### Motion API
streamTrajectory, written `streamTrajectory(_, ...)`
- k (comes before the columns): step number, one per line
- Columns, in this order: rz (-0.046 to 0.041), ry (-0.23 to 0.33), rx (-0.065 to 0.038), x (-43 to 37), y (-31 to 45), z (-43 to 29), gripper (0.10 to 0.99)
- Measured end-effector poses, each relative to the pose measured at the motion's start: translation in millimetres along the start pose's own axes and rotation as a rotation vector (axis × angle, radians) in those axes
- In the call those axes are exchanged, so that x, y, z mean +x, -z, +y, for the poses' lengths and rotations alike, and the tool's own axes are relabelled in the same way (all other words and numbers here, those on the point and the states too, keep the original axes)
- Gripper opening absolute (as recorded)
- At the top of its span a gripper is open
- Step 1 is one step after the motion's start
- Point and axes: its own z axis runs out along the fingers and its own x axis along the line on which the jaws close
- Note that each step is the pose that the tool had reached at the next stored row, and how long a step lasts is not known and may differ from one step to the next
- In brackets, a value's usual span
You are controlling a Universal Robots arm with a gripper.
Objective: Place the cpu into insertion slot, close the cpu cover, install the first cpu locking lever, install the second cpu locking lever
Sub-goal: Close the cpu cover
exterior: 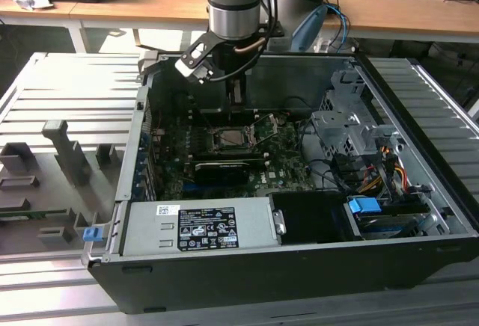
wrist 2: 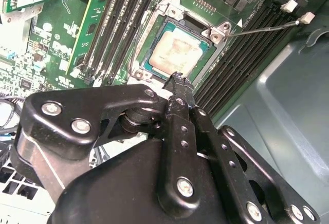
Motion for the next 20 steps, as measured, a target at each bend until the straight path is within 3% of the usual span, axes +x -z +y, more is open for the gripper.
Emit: streamTrajectory(20, -0.0017, 0.000, 0.000, 0.1, 7.5, 0.6, 0.106)
